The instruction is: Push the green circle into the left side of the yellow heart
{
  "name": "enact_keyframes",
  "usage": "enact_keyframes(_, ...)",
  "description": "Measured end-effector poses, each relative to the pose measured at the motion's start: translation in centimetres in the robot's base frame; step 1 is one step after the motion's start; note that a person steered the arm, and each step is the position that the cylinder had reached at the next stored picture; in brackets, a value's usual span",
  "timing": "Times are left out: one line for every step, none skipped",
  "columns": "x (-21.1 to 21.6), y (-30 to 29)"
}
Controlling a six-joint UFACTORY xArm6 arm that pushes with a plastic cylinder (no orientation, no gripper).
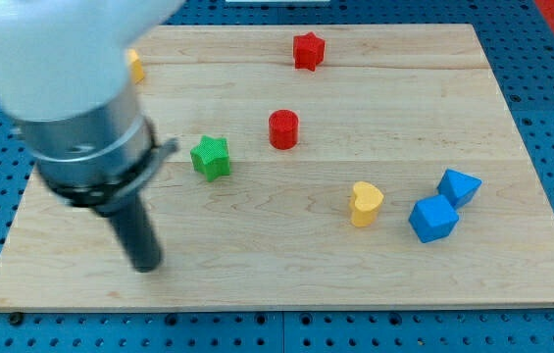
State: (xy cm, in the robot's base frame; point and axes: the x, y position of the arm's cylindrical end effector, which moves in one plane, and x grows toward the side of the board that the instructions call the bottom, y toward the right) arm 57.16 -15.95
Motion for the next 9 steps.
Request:
enact_keyframes(-0.1, -7.8)
enact_keyframes(-6.7, -9.6)
enact_keyframes(-10.3, 0.7)
enact_keyframes(-12.1, 14.5)
enact_keyframes(-10.3, 17.7)
enact_keyframes(-10.1, 13.1)
enact_keyframes(-8.4, 19.7)
enact_keyframes(-8.5, 22.6)
enact_keyframes(-9.9, 20.2)
